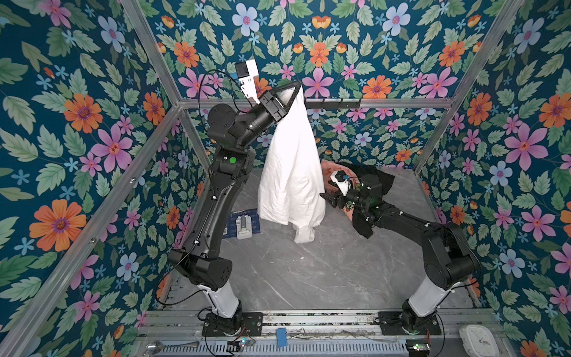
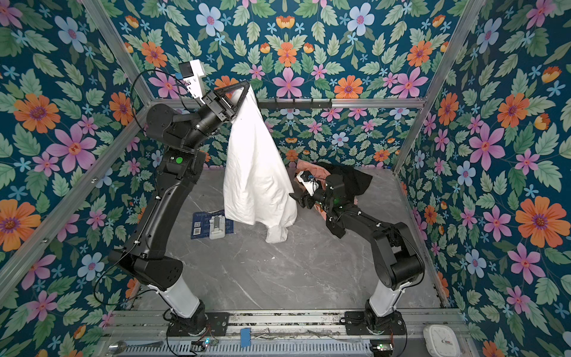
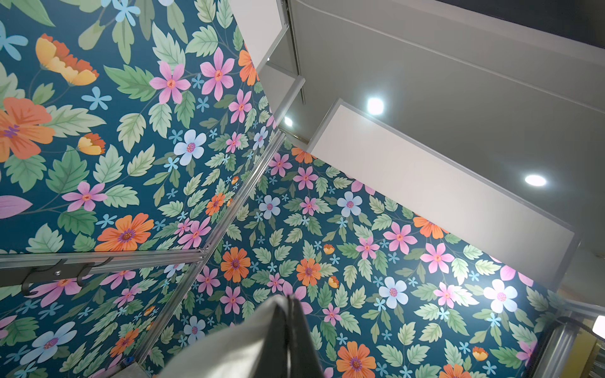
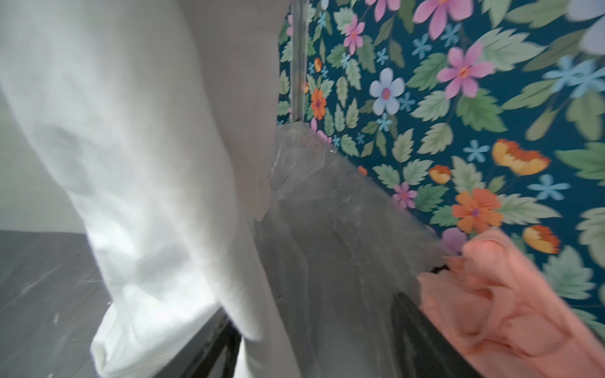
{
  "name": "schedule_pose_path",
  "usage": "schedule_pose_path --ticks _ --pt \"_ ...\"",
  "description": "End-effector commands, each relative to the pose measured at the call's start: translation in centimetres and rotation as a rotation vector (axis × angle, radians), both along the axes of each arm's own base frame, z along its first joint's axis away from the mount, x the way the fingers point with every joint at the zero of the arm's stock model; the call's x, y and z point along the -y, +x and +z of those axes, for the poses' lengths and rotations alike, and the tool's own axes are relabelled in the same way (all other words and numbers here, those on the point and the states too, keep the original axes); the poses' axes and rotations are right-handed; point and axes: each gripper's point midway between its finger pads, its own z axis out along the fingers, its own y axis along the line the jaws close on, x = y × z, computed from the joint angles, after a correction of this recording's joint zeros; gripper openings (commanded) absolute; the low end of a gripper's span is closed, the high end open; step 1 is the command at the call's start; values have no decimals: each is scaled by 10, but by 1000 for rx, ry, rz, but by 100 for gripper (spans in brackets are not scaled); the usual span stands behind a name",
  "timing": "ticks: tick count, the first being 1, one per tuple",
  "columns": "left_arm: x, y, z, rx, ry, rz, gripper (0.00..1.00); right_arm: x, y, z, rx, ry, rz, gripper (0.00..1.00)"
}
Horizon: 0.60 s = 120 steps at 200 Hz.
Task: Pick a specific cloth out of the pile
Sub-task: 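Grasp the hanging white cloth's lower part with the right gripper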
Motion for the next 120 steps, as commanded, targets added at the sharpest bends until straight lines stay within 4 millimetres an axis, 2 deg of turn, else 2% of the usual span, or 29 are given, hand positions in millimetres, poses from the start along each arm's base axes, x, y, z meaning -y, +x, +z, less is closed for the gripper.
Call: schedule_pose_path --ticks 1,28,47,67,93,100,103,120 --pt "-6 -11 12 54 -17 16 0 -19 -12 11 15 59 77 62" --pt "-6 -8 8 46 -12 22 0 -26 -19 11 -20 82 117 44" --pt "-5 -6 5 40 -10 27 0 -27 -23 14 -32 88 128 27" --pt "-5 -3 3 36 -7 35 0 -25 -28 19 -32 92 129 15" --pt "-5 0 -2 29 2 49 0 -20 -36 28 -34 97 120 2" --pt "-5 1 -4 24 8 56 0 -20 -36 23 -55 88 118 0" --pt "-5 2 -5 22 11 59 0 -17 -41 37 -31 96 119 0" --pt "-7 4 -10 14 22 86 0 -13 -49 47 -26 96 110 0"
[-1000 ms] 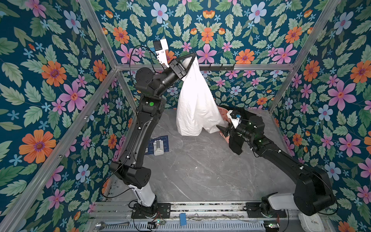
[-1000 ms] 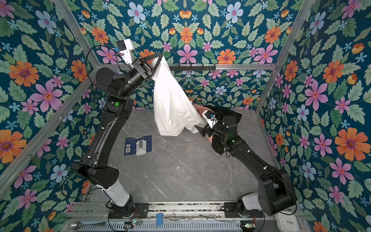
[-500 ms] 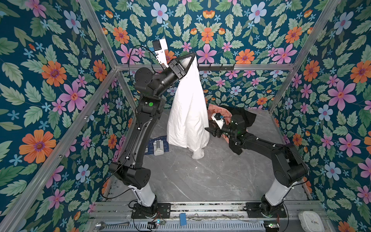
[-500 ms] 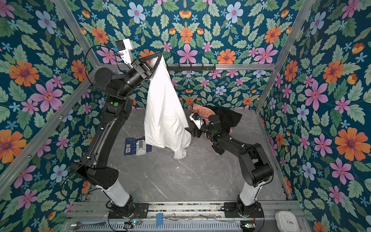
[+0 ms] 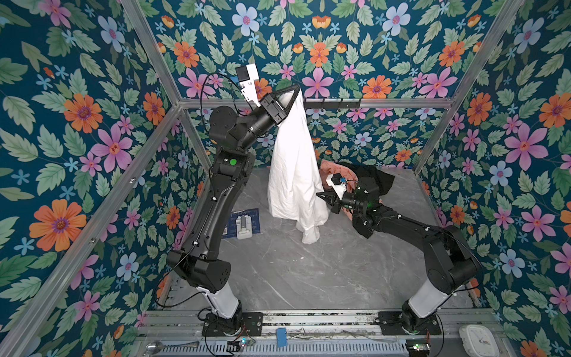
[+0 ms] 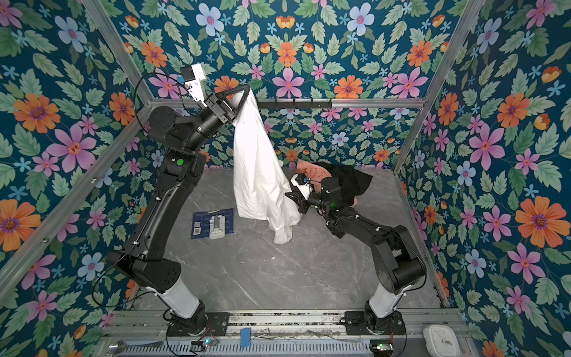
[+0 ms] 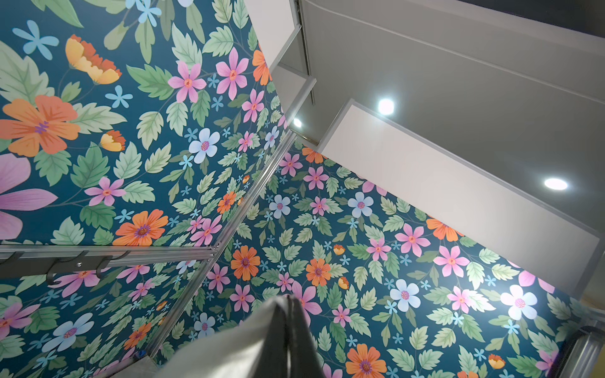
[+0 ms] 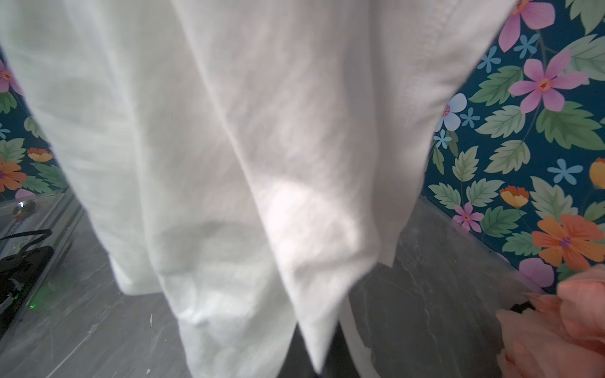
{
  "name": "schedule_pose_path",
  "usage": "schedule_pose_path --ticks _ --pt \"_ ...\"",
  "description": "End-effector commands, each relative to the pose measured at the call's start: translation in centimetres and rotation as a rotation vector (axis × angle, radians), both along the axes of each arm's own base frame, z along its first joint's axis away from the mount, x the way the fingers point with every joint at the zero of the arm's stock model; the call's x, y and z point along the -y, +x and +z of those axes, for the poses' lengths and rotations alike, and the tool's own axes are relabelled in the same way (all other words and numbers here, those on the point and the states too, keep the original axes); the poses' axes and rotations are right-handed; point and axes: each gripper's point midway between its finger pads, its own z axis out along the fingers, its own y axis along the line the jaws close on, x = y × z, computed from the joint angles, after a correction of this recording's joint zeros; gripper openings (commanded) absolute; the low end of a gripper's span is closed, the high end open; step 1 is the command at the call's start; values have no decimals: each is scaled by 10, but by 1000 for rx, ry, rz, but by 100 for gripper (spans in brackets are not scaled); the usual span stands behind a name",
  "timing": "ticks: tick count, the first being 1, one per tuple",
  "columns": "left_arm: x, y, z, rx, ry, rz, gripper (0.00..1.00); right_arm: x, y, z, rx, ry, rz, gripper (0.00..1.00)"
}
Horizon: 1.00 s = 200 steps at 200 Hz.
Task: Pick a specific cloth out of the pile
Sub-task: 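Grasp the hanging white cloth's lower part with the right gripper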
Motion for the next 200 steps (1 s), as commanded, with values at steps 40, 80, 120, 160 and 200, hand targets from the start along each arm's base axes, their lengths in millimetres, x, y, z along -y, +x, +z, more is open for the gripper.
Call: schedule_pose_path --ticks 40,80,120,160,200 --pt "-9 0 -9 20 39 96 0 18 -27 50 79 28 -42 0" --pt "-11 -1 -21 -3 62 118 0 34 -45 86 147 33 -91 0" --pt "-15 -4 -40 -33 104 147 0 51 -65 122 238 31 -138 0" --pt "-18 -13 -54 -61 114 150 0 66 -83 153 294 39 -182 0" --pt "-14 -24 -70 -84 130 143 0 75 -100 171 318 56 -192 0"
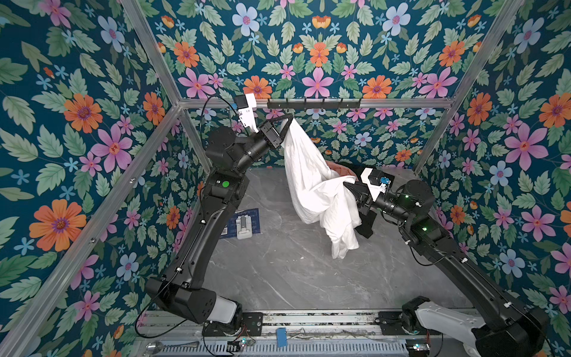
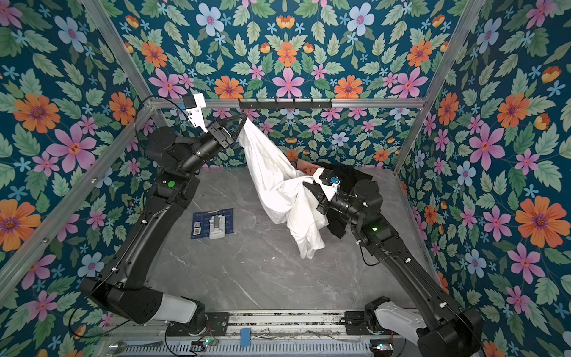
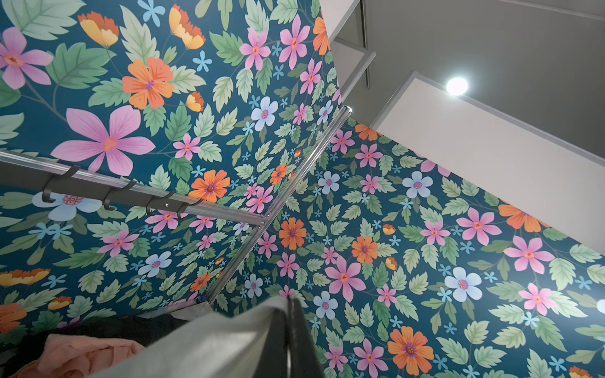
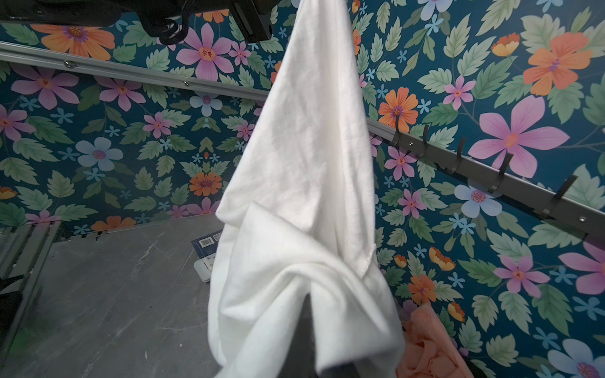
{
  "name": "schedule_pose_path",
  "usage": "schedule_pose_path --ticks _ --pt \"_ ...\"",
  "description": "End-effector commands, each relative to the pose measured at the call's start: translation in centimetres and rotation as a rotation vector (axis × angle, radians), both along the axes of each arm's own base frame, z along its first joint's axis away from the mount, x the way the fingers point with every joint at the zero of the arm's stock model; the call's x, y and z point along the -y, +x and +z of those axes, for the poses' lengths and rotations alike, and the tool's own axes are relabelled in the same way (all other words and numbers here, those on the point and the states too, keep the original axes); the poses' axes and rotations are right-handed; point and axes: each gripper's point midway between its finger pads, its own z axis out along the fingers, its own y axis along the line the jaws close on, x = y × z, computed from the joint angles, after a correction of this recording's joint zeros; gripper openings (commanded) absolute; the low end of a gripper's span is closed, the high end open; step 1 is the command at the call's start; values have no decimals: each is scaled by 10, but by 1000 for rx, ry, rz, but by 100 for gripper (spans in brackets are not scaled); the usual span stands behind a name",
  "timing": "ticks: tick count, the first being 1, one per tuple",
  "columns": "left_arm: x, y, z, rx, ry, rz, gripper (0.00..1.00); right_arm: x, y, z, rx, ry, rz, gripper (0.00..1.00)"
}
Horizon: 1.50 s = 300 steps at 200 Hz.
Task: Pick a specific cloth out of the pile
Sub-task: 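Grasp the hanging white cloth's lower part with the right gripper, then carry the white cloth with both grippers toward the robot, away from the pile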
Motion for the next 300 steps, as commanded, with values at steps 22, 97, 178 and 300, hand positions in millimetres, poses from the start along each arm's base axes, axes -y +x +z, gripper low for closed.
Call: schedule_pose_path --ticks 22,97,178,300 --pt "5 -6 -21 -15 25 -5 0 9 -13 13 20 4 -21 0" --pt "31 -28 -77 -124 114 -45 0 21 -40 16 11 4 -21 0" --pt "53 -61 -123 -216 231 -84 0 33 -71 2 -46 7 -3 0" --pt "70 -100 -189 -367 350 -133 0 40 -97 -34 -164 3 21 0"
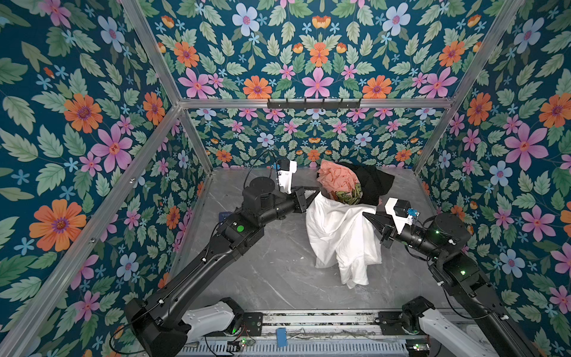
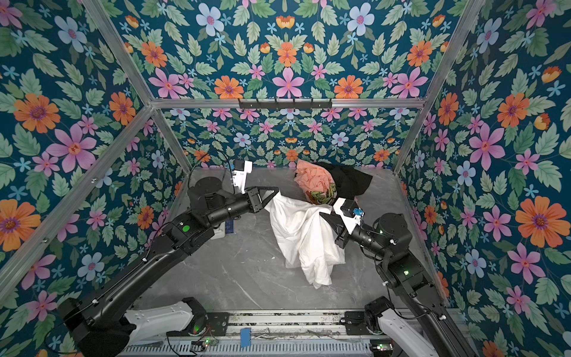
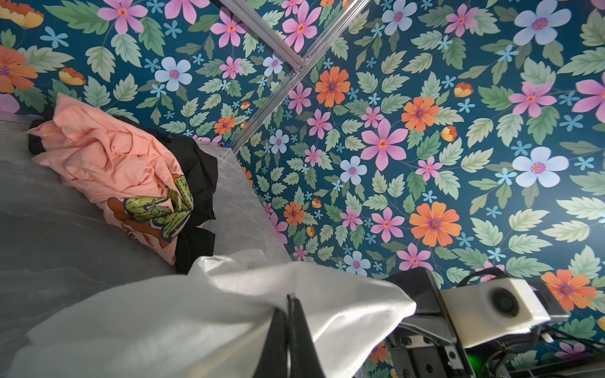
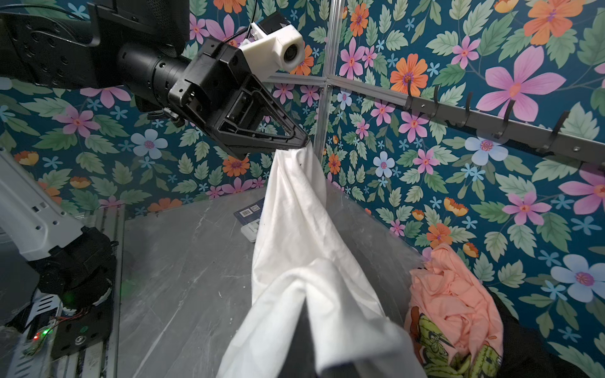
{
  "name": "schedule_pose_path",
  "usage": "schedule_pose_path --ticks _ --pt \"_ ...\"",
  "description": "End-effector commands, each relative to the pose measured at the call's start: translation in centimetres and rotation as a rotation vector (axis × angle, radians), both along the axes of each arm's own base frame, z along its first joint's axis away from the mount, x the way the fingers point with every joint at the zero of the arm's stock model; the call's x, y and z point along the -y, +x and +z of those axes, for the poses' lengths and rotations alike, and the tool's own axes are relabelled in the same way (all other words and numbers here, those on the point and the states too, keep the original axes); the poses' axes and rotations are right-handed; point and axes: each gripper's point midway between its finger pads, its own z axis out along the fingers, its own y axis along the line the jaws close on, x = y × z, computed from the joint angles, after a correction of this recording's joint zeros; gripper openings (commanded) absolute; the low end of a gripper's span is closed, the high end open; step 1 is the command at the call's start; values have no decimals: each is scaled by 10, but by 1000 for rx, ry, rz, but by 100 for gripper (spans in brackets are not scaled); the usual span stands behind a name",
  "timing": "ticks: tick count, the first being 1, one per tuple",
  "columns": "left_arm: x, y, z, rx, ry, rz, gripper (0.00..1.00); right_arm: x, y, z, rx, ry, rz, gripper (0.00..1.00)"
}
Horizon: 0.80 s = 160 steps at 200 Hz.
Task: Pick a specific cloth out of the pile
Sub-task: 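Carry the white cloth with both grippers toward the robot, away from the pile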
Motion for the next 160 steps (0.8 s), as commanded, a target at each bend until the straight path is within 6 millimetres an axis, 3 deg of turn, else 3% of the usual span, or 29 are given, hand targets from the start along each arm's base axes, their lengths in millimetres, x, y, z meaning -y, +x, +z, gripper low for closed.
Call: schedule_pose_path --ticks 1,67,116,160 --pt "-1 -1 -11 -19 37 10 0 1 -5 -3 -18 2 8 0" --pt "-6 -10 -55 -123 153 1 0 -1 -1 -39 -145 -10 2 0" --pt "-8 -13 -89 -186 203 -4 0 -11 4 -64 -254 7 26 0" --pt "-14 -18 -134 -267 293 -6 0 -29 5 -91 -303 -30 47 0"
